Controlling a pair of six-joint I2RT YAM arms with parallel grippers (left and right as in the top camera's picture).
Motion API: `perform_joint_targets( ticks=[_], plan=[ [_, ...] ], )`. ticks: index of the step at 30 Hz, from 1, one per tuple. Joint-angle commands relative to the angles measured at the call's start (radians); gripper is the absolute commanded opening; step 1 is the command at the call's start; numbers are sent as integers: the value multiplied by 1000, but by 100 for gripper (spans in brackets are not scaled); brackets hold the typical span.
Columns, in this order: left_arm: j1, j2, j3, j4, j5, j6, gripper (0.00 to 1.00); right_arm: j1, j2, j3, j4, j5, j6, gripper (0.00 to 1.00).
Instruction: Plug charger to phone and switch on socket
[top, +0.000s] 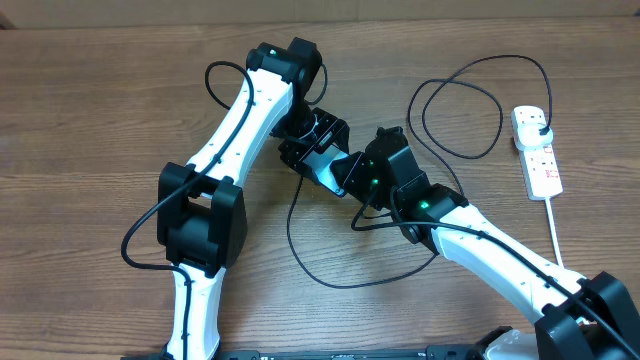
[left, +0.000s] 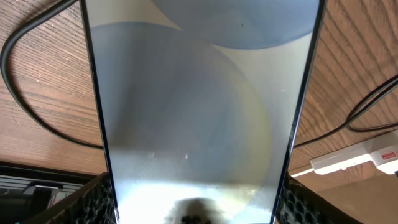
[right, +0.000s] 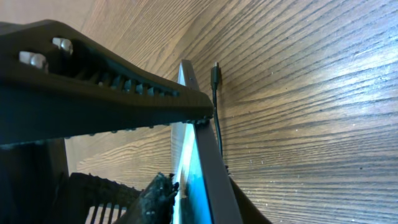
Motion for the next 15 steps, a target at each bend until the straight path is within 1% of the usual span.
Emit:
perform_joint_targets(
  ticks=[1,9,15],
  plan=[
    [-7,-4,27,-3,26,-6,63,2,5,26,10,16,-1,22],
    [-8,-4,27,-3,20,-6,63,2,5,26,10,16,-1,17],
    [-7,-4,27,-3,18,-6,65,2,5,26,10,16,-1,12]
  ],
)
